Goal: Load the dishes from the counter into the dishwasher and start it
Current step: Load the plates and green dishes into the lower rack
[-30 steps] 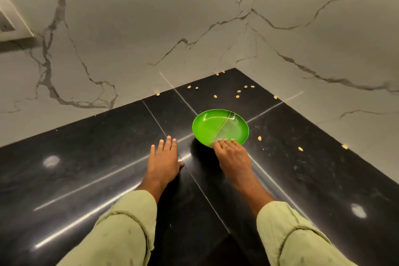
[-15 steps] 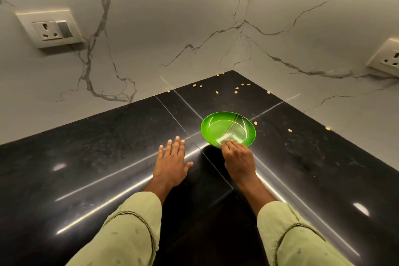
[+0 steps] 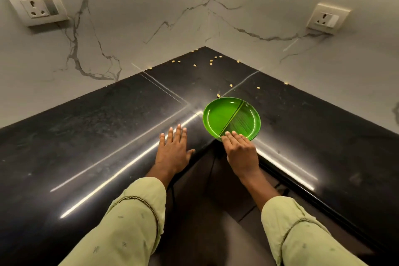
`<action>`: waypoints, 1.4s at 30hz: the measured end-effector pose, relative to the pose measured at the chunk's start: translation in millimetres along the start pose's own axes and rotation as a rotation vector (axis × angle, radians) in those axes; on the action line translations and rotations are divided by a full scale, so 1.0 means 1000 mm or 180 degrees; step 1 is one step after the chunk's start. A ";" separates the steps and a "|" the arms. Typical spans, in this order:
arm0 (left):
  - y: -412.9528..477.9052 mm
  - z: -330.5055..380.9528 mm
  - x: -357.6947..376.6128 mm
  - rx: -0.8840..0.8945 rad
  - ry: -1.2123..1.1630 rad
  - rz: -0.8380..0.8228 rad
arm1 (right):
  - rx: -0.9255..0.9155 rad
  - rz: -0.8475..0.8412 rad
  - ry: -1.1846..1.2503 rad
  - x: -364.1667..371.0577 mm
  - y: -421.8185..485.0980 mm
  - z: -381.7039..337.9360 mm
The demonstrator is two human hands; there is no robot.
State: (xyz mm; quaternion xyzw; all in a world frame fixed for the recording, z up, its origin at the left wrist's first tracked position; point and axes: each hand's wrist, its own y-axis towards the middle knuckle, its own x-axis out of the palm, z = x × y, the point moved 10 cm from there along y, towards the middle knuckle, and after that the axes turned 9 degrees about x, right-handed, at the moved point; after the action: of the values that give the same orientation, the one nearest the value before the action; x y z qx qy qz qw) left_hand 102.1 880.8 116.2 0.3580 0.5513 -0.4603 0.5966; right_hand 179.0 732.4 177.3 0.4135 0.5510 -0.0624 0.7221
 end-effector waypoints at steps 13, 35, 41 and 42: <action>-0.117 0.115 0.016 0.0227 0.0080 0.0081 | 0.0199 0.0248 -0.0095 -0.101 -0.153 0.054; -0.350 0.309 0.093 0.1192 0.0184 -0.0340 | 0.1001 -0.0407 -0.0568 -0.231 -0.472 0.080; -0.410 0.336 0.138 0.1406 0.0295 -0.0683 | 0.1326 -0.0697 -0.0541 -0.252 -0.553 0.068; -0.415 0.341 0.142 0.1451 0.0317 -0.0712 | 0.1416 -0.0815 -0.0522 -0.252 -0.563 0.070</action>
State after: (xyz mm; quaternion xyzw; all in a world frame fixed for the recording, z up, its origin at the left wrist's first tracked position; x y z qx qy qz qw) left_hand -181.7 407.4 55.9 0.4423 0.4983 -0.6175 0.4181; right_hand -173.3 228.0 97.0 0.4826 0.5112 -0.3061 0.6419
